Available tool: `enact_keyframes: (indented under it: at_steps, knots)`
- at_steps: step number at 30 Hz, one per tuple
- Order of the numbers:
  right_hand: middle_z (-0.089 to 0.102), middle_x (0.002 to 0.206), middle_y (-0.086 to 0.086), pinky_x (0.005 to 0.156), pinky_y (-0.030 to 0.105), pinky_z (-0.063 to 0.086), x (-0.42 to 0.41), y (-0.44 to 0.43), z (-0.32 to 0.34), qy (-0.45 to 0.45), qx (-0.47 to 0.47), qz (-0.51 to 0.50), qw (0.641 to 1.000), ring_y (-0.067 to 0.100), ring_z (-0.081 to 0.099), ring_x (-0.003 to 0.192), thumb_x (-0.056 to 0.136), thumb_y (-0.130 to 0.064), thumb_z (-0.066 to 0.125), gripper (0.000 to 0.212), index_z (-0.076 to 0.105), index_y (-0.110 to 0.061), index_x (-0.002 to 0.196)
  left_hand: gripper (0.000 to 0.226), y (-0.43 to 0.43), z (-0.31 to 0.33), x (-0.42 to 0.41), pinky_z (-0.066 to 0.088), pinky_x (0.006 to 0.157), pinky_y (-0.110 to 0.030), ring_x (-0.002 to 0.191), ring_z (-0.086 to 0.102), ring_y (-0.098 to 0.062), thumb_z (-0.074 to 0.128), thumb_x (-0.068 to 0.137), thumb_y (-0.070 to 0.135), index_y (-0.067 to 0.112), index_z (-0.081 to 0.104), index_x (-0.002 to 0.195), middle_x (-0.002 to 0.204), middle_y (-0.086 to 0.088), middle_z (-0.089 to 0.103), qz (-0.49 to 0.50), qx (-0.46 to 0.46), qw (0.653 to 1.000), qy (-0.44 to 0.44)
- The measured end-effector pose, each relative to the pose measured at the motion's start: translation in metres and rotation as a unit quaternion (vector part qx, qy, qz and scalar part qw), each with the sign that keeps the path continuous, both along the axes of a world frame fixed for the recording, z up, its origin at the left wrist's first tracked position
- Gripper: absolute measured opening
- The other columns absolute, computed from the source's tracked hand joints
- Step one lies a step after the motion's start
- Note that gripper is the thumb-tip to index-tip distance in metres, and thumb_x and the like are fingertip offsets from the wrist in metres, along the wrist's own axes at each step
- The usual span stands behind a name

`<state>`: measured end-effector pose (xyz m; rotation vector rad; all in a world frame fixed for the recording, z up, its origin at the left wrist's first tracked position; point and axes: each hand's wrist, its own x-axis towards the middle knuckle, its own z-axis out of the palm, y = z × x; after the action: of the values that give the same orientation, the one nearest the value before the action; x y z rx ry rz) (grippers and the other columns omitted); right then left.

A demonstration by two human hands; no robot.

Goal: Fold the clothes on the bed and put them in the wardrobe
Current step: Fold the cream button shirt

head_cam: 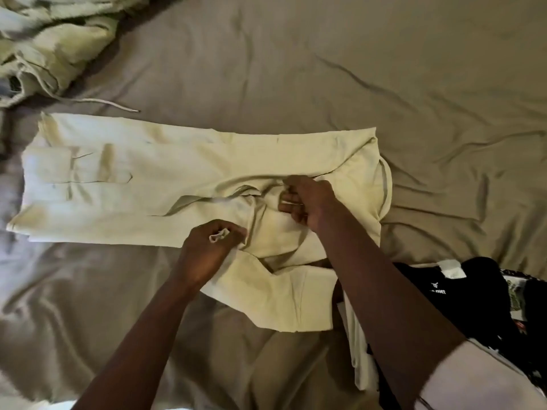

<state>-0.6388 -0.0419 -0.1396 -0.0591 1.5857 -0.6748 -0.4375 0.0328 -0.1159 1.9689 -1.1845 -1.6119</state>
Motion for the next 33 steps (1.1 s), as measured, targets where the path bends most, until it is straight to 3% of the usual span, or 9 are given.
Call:
enact_keyframes:
  at_steps: [4,9,13,15,18,23,27,30,33]
  knots:
    - [0.063,0.066,0.003,0.035,0.012,0.031,0.027,-0.013,-0.002,0.019,0.024,0.021,0.999,0.017,0.053,0.048,0.092,-0.019,0.072,0.015,0.064,-0.011,0.082,0.008,-0.001,-0.006,0.0,0.052,0.103,-0.044,0.093,0.072,-0.004,0.083,0.083,0.041,0.037,0.079,0.089,0.09,0.014,0.078,-0.054,-0.006,0.998,-0.005]
    - [0.069,0.072,0.013,0.039,0.019,0.036,0.026,-0.026,0.01,0.127,-0.133,0.045,0.982,0.021,0.059,0.051,0.088,-0.016,0.074,0.013,0.069,-0.01,0.078,0.054,-0.01,-0.007,0.009,0.051,0.097,-0.031,0.107,0.065,-0.001,0.08,0.057,0.076,0.045,0.077,0.102,0.108,0.019,0.074,-0.117,0.008,0.993,-0.033]
    - [0.078,0.098,0.006,0.062,0.02,0.051,0.004,-0.029,0.042,0.044,-0.244,0.136,0.959,0.017,0.072,0.081,0.097,-0.015,0.067,0.013,0.074,-0.011,0.107,0.005,-0.025,-0.01,-0.001,0.054,0.103,-0.044,0.102,0.072,-0.012,0.08,0.084,0.034,0.032,0.082,0.088,0.096,0.009,0.079,-0.1,0.0,0.995,0.027]
    - [0.077,0.104,0.002,0.071,0.014,0.049,-0.017,-0.021,0.046,0.103,-0.247,0.285,0.92,0.011,0.07,0.089,0.092,-0.005,0.069,0.02,0.075,-0.009,0.11,0.013,-0.034,-0.014,-0.01,0.054,0.103,-0.055,0.105,0.074,-0.029,0.072,0.087,0.028,0.019,0.082,0.088,0.097,-0.007,0.08,0.0,0.032,0.994,0.107]
    - [0.074,0.105,-0.003,0.081,0.02,0.049,-0.052,-0.001,0.039,0.221,-0.171,0.526,0.803,0.006,0.066,0.093,0.081,-0.006,0.08,0.03,0.077,-0.018,0.109,0.03,-0.051,-0.017,-0.018,0.054,0.103,-0.057,0.105,0.073,-0.037,0.07,0.092,0.042,0.016,0.082,0.081,0.097,-0.013,0.079,0.102,0.072,0.981,0.148]
    - [0.068,0.097,-0.01,0.082,0.027,0.053,-0.077,0.034,0.015,0.261,-0.107,0.602,0.747,0.006,0.065,0.09,0.079,-0.023,0.084,0.029,0.072,-0.029,0.105,0.063,-0.065,-0.014,-0.025,0.054,0.077,-0.034,0.085,0.067,-0.009,0.074,0.064,0.085,0.023,0.077,0.074,0.078,0.013,0.074,-0.169,0.038,0.98,-0.095]
    - [0.071,0.087,-0.018,0.071,0.017,0.047,-0.087,0.041,0.009,0.337,-0.185,0.468,0.796,0.001,0.065,0.083,0.088,-0.007,0.068,0.027,0.074,-0.033,0.09,0.041,-0.078,-0.013,-0.029,0.053,0.072,-0.038,0.079,0.067,-0.019,0.083,0.074,0.056,0.016,0.077,0.068,0.075,-0.004,0.073,-0.281,0.014,0.95,-0.134]
    - [0.074,0.087,-0.014,0.074,0.02,0.051,-0.096,0.042,0.006,0.337,-0.213,0.333,0.855,0.004,0.068,0.083,0.09,-0.006,0.069,0.028,0.075,-0.033,0.092,0.049,-0.097,-0.002,-0.034,0.056,0.078,-0.041,0.074,0.063,-0.024,0.086,0.07,0.056,0.009,0.08,0.083,0.081,-0.012,0.074,-0.136,0.071,0.987,0.052]
    - [0.075,0.09,-0.005,0.078,0.023,0.053,-0.099,0.043,0.004,0.334,-0.224,0.171,0.899,0.005,0.069,0.082,0.092,-0.004,0.068,0.025,0.075,-0.027,0.099,0.056,-0.116,0.001,-0.043,0.053,0.105,-0.047,0.1,0.072,-0.021,0.084,0.069,0.065,0.016,0.081,0.096,0.106,-0.006,0.078,-0.048,0.129,0.975,0.175]
